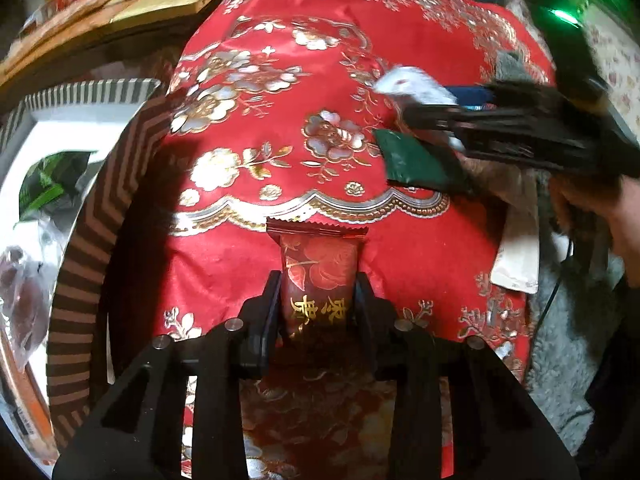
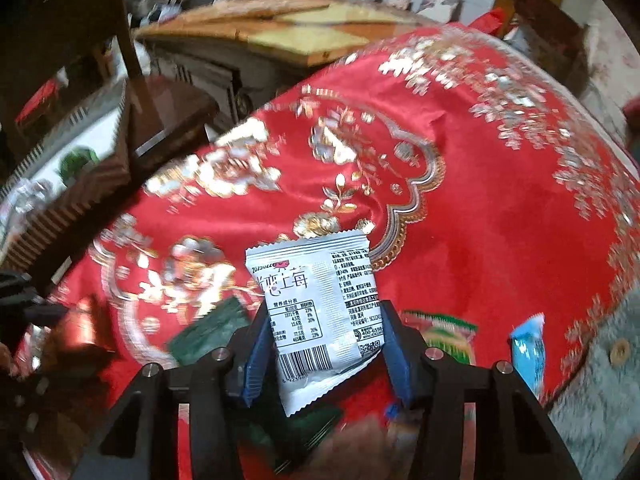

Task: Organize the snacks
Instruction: 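Grasp the white printed packet with the right tool while the left tool holds the red snack, then carry the red snack with the left tool while the right tool carries the white packet to the tray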

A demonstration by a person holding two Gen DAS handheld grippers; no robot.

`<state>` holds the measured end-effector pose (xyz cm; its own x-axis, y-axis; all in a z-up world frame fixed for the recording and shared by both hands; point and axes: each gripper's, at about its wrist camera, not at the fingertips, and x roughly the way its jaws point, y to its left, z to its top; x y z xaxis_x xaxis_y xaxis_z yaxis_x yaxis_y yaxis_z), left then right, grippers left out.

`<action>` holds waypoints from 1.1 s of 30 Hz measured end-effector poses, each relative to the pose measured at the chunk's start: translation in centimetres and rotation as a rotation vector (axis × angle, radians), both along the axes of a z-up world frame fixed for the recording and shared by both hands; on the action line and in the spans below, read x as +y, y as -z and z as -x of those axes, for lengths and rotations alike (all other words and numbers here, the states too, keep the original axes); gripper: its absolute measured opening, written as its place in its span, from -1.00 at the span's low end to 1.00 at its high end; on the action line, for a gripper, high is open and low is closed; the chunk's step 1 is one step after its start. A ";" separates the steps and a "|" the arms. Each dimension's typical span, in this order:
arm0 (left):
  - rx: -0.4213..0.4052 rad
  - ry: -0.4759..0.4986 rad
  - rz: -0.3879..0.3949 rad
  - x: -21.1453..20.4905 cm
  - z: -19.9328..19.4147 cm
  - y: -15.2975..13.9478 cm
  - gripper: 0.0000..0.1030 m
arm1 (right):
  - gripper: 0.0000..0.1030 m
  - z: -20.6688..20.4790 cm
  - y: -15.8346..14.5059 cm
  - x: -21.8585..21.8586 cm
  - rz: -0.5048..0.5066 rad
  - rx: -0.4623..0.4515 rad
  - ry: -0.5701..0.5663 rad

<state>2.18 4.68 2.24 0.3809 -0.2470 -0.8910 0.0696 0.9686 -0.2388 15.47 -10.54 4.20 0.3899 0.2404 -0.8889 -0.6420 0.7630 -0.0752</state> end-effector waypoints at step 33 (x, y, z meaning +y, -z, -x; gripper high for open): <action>-0.170 -0.275 -0.076 7.9 9.6 -8.4 -0.35 | -0.04 17.7 -5.4 6.6 -0.368 0.059 0.140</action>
